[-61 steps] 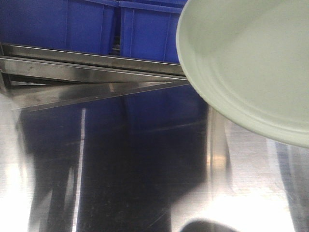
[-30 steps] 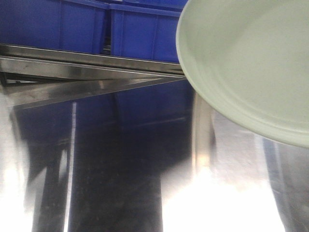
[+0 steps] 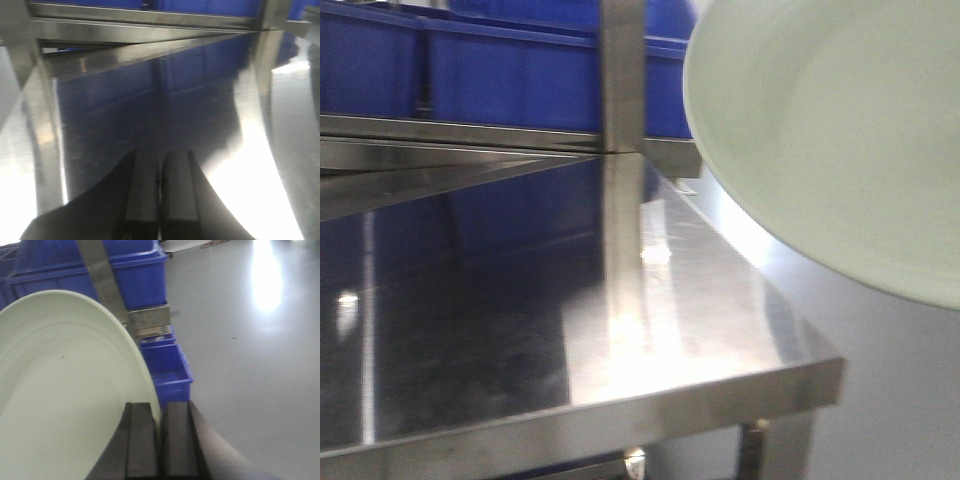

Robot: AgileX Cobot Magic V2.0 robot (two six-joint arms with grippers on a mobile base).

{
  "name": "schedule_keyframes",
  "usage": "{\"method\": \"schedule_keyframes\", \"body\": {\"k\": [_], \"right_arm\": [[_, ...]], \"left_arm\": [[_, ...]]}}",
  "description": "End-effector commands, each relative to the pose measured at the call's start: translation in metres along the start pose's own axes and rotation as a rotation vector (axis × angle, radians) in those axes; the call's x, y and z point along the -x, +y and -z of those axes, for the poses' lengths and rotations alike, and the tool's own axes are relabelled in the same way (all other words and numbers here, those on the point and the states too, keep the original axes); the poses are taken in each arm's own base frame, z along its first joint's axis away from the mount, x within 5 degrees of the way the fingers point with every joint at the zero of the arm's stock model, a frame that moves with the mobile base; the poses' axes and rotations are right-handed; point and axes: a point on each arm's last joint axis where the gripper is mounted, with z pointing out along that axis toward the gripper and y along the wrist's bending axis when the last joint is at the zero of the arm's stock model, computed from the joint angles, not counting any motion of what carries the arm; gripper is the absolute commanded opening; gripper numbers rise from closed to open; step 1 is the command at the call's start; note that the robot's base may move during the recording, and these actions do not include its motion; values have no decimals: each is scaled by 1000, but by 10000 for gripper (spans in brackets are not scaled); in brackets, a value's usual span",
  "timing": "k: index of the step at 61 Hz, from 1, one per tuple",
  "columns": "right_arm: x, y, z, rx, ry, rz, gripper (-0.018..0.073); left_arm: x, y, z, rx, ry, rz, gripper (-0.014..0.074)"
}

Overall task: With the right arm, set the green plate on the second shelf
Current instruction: 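Drive the base away from the table holding the plate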

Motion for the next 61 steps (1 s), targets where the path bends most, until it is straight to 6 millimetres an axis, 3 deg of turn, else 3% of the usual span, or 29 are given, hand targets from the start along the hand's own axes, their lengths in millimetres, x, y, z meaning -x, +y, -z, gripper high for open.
{"method": "schedule_keyframes", "body": {"k": [1, 61], "right_arm": [[21, 4, 3, 14, -138, -5, 51], [21, 4, 3, 14, -138, -5, 51]], "left_arm": [[-5, 0, -2, 3, -61, 1, 124], [-5, 0, -2, 3, -61, 1, 124]]}}
